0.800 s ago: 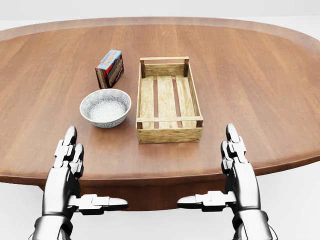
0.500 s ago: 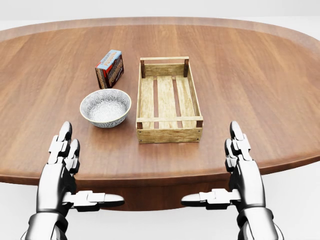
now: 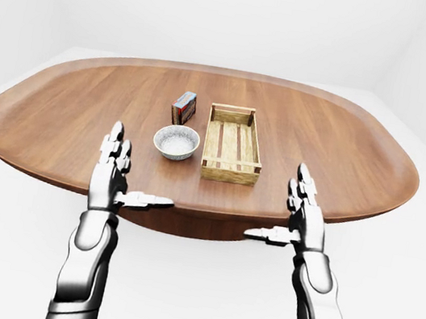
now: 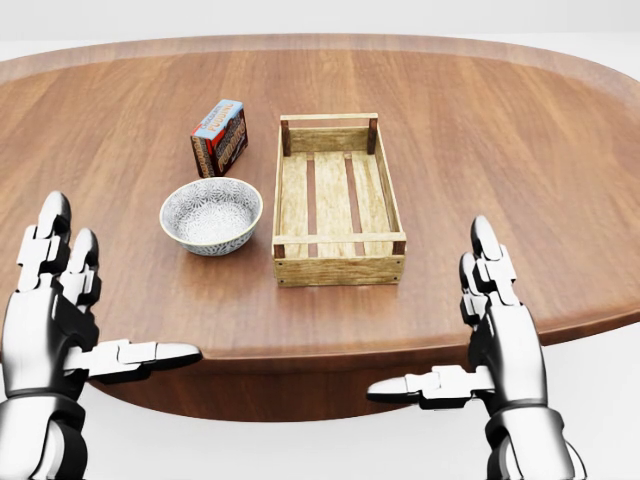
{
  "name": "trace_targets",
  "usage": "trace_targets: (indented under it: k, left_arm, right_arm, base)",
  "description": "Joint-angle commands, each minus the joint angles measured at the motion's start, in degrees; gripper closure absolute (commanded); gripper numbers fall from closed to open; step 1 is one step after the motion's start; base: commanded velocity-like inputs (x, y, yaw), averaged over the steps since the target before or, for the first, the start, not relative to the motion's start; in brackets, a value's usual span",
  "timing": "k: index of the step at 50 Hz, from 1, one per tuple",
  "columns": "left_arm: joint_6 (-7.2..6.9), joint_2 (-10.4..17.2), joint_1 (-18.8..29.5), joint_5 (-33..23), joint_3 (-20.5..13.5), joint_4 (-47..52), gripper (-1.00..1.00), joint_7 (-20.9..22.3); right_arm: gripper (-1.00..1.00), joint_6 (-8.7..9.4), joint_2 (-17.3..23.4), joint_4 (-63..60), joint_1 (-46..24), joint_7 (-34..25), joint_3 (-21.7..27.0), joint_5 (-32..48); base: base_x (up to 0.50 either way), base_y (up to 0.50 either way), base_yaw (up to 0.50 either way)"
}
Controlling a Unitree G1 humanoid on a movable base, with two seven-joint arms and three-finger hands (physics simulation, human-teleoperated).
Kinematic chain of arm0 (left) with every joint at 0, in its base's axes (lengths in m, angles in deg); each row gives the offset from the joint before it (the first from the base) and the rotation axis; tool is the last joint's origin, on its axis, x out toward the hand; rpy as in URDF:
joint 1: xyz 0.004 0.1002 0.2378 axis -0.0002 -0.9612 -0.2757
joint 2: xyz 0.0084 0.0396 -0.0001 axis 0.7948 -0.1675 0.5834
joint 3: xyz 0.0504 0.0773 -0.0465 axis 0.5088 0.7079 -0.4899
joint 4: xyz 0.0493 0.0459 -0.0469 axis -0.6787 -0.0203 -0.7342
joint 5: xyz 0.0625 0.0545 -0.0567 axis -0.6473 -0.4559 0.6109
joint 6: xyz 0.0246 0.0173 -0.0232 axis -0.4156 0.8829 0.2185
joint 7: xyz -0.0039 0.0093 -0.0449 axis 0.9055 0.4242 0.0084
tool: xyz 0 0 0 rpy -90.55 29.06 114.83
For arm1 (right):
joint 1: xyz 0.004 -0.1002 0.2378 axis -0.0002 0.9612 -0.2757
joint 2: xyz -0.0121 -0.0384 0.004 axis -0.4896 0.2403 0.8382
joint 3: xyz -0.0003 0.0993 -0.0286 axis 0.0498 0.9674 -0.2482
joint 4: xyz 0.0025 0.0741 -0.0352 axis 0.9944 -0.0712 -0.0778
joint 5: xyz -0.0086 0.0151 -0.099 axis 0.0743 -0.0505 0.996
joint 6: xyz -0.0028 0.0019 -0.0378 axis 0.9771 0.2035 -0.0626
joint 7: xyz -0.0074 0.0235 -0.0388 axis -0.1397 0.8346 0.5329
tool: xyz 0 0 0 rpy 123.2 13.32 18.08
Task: Pick up the bowl on the left and put it in the tray.
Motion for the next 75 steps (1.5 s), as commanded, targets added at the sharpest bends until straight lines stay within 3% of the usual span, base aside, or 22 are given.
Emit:
trace_targets:
  k: [1, 10, 18, 28, 58, 75]
  left_arm:
    - [0.00, 2.03, 1.97, 2.44, -3.54, 0.53, -1.00, -0.86]
    - [0.00, 2.73, 2.73, 3.11, -4.13, -1.27, -1.00, -1.20]
    - [0.00, 3.04, 2.78, 3.36, -4.46, -1.97, -1.00, -1.25]
    - [0.00, 3.28, 2.92, 3.55, -4.74, -2.36, -1.00, -1.29]
    - [0.00, 3.43, 2.90, 3.71, -4.79, -2.45, -1.00, -1.20]
    - [0.00, 3.34, 2.80, 3.99, -4.77, -2.02, -1.00, -0.96]
  right_arm:
    - [-1.00, 0.00, 0.16, -11.70, 0.63, -0.79, -0.60, 1.91]
    - [-1.00, 0.00, 0.05, -26.71, 0.52, -2.07, -1.11, 4.49]
    - [-1.00, 0.00, -0.16, -31.00, 0.72, -2.61, -1.44, 5.77]
    - [-1.00, 0.00, -0.02, -30.01, 0.63, -2.75, 0.49, 4.29]
    - [-1.00, 0.00, -0.22, -27.58, 0.46, -2.75, -0.37, 4.04]
    - [-1.00, 0.00, -0.09, -28.63, 0.66, -2.51, -0.51, 3.39]
  base:
    - [0.00, 0.00, 0.00]
    - [0.00, 0.00, 0.00]
    - [0.00, 0.00, 0.00]
    - [0.00, 0.00, 0.00]
    - [0.00, 0.50, 0.00]
    - [0.26, 0.00, 0.00]
